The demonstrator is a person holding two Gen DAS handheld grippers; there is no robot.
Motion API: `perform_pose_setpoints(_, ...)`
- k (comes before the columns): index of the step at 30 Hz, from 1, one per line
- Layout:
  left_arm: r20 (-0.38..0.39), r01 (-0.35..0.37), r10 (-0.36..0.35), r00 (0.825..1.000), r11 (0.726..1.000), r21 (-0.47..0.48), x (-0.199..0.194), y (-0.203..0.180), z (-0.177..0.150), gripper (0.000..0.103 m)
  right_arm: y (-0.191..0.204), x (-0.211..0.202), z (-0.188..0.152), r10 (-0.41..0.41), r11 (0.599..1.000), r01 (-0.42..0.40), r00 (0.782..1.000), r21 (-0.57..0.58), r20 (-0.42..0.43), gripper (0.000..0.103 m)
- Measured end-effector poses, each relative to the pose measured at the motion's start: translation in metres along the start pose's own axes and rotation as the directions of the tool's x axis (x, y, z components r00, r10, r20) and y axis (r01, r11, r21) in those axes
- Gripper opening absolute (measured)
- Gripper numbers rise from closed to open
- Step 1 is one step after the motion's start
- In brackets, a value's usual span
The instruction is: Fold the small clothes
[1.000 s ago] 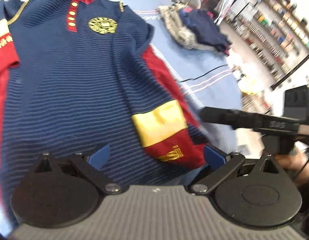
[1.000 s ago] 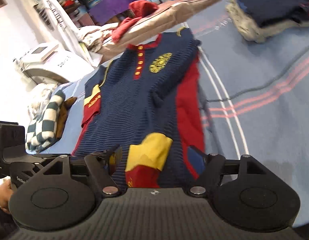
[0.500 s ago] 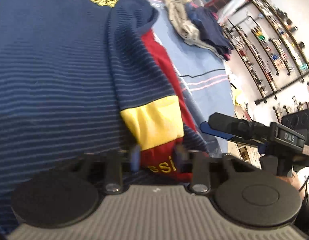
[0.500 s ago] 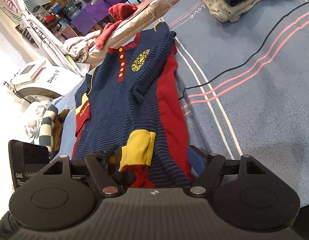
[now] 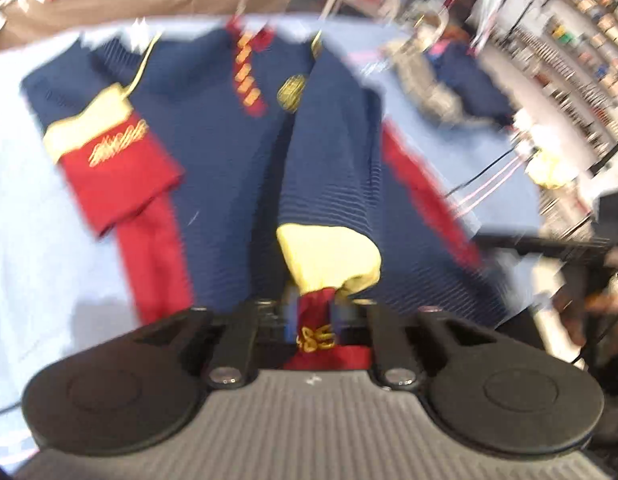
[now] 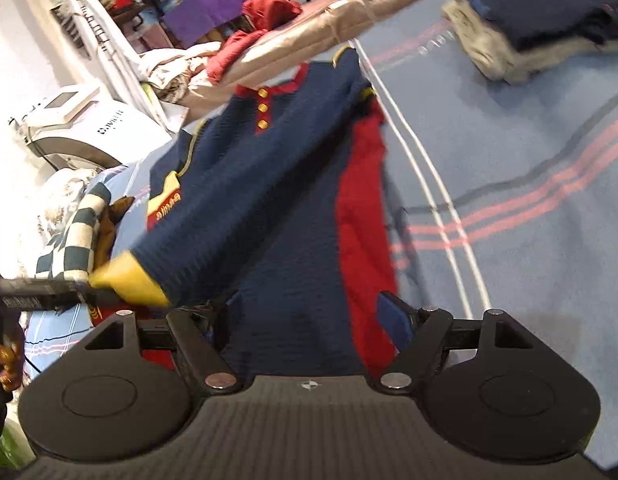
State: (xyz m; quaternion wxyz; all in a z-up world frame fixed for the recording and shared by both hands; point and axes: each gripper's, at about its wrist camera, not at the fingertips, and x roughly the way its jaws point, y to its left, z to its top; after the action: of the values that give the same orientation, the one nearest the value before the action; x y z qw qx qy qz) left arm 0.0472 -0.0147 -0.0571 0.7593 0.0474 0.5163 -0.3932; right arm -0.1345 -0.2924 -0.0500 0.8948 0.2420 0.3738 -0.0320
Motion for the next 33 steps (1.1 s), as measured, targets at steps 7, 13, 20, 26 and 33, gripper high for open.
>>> perform_pose_setpoints(7,0.05,0.07,-0.062,0.997,0.983,-0.169,0.002,0.014,-0.017,0.094,0.013,0.026,0.019,-0.026,0.992,0.022,0.999,-0.125,-0.033,0.103)
perform_pose_setpoints(13,0.027,-0.065,0.071,0.997,0.983,-0.17,-0.009,0.008,-0.036,0.097,0.022,0.025,0.01,-0.119,0.967,0.123,0.992,-0.223,0.031,0.103)
perform_pose_setpoints(20,0.053,-0.05,0.066,0.996,0.967,-0.249,-0.024,0.023,-0.055,0.097,0.069,0.023,-0.028,0.29,0.892,-0.323,0.945,-0.316,-0.15,0.103)
perform_pose_setpoints(26,0.091,-0.065,0.095,0.991,0.955,-0.289,-0.031,0.037,-0.053,0.1,0.115,0.07,-0.058,0.254,0.842,-0.366,0.917,-0.397,-0.307,0.095)
perform_pose_setpoints(33,0.116,-0.061,0.1,0.988,0.95,-0.306,-0.04,0.039,-0.054,0.1,0.135,0.054,-0.055,0.351,0.816,-0.466,0.87,-0.343,-0.347,0.016)
